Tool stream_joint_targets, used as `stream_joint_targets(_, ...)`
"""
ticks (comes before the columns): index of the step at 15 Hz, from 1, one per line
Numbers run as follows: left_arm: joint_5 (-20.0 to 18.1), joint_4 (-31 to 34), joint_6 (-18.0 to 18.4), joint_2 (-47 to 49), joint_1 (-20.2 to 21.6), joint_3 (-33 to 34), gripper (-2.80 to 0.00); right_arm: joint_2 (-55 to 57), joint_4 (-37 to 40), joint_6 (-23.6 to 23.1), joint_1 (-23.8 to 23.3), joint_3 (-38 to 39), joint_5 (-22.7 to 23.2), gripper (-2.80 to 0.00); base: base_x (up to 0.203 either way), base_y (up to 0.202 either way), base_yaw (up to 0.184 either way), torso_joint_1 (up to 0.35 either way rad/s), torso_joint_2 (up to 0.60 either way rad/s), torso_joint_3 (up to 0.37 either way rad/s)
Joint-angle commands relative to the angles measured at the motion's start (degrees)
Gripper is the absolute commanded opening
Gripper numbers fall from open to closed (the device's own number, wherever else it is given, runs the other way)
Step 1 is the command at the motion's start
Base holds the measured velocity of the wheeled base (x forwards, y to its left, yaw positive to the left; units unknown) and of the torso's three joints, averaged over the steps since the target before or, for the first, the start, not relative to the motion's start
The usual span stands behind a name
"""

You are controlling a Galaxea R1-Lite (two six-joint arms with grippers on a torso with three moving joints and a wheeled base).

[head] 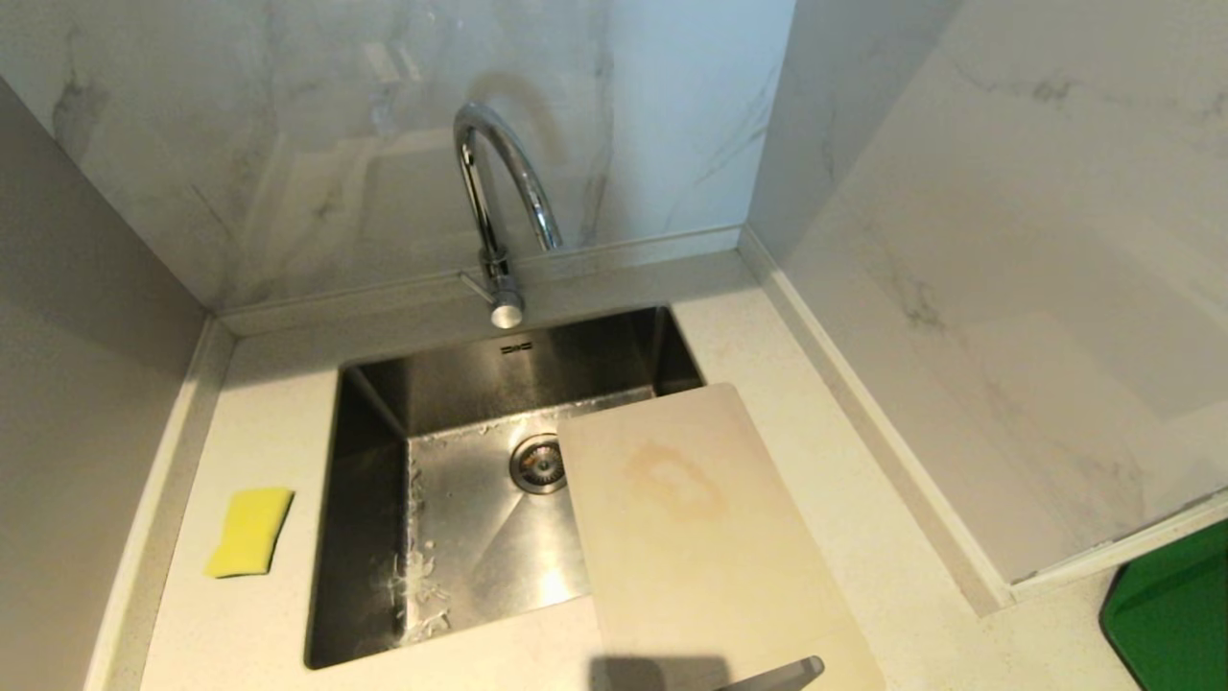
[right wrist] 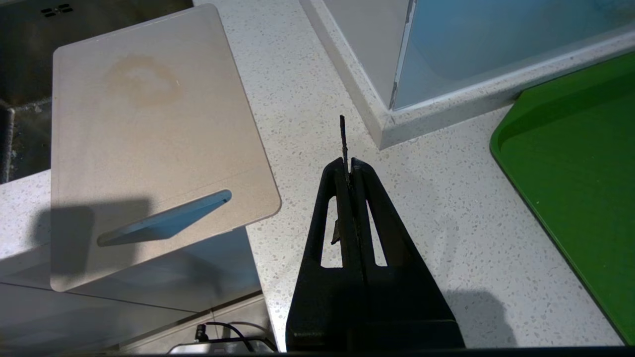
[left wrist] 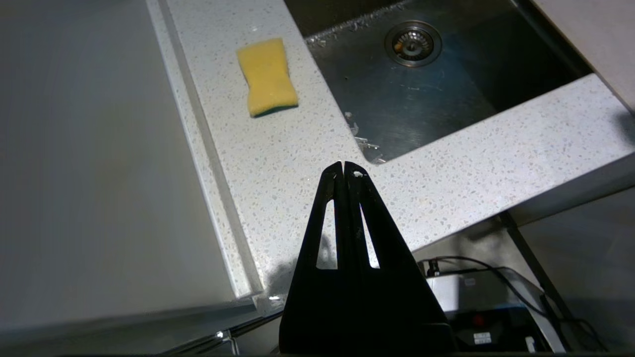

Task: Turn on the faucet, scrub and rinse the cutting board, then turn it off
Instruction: Turn on the tap

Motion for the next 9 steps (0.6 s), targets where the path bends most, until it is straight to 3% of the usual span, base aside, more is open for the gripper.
stream_joint_targets(1,-0.6,-0.3,0.6,9.7,0.0,-4.4,-2.80,-0.1,-0.1,0.0,0.0,0.0,0.0,-2.80,0.000,0.000,0.000,0.000,0.00,0.000)
stream_joint_targets(3,-2.2,-0.8,0.8,15.9,0.0,-9.1,-2.80,-0.1,0.0,0.0,0.0,0.0,0.0,-2.80,0.000,0.000,0.000,0.000,0.00,0.000)
stream_joint_targets(7,-11.5,-1.6,2.4,29.1,-0.2,-18.6,-2.80,-0.1,0.0,0.0,0.0,0.0,0.0,-2.80,0.000,0.000,0.000,0.000,0.00,0.000)
stream_joint_targets(9,-13.7,-3.1,3.8,37.9,-0.2,-22.7,-2.80,-0.1,0.0,0.0,0.0,0.0,0.0,-2.80,0.000,0.000,0.000,0.000,0.00,0.000)
